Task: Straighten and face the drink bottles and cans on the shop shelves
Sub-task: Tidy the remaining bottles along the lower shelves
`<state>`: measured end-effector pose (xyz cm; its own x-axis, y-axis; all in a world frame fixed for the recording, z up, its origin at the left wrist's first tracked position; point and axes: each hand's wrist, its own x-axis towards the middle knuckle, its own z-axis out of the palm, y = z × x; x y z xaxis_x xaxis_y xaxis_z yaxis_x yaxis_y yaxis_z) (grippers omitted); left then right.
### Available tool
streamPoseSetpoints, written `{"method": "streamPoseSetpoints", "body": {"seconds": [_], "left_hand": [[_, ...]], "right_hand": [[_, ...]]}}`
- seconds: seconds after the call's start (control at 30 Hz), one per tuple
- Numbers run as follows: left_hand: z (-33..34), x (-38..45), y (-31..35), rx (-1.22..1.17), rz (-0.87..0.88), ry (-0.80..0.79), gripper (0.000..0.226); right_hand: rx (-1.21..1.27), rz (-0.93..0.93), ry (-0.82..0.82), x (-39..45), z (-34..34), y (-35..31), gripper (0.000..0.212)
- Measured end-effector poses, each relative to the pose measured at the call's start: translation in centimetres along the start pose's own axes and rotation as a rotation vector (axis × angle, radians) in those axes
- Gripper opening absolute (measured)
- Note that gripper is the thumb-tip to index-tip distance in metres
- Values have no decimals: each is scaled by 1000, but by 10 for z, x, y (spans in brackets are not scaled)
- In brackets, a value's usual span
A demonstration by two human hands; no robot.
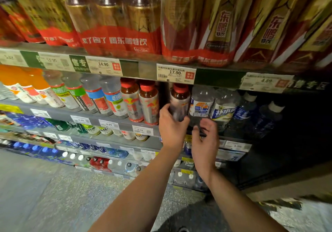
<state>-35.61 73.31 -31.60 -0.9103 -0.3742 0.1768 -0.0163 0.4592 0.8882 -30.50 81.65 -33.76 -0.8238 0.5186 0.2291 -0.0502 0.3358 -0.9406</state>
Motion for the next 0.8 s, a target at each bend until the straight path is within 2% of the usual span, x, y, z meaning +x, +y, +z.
{"method": "streamPoseSetpoints", "body": {"seconds": [0.13, 0.27, 0.37, 0.53, 0.6, 0.7, 0.8], "left_hand": [[-7, -10, -7, 2, 15, 132, 68], [-11, -14, -10, 21, 49, 196, 63], [-10, -15, -6, 2, 41, 253, 61], [-11, -18, -7, -42, 48, 331, 61], [-8, -27, -3, -85, 122, 291, 52], [6, -40, 12, -138, 275, 58, 36], [20, -36, 24, -215, 163, -121, 49]], "right_hand": [[13, 5, -21, 0, -5, -3, 28], [26, -4, -17, 0, -12, -3, 25], [38, -20, 37, 2, -19, -3, 23], [21, -86, 158, 11, -39, 0, 31], [20, -57, 185, 16, -43, 3, 39], [42, 2, 166, 23, -41, 4, 52], [53, 44, 154, 25, -38, 4, 60]]}}
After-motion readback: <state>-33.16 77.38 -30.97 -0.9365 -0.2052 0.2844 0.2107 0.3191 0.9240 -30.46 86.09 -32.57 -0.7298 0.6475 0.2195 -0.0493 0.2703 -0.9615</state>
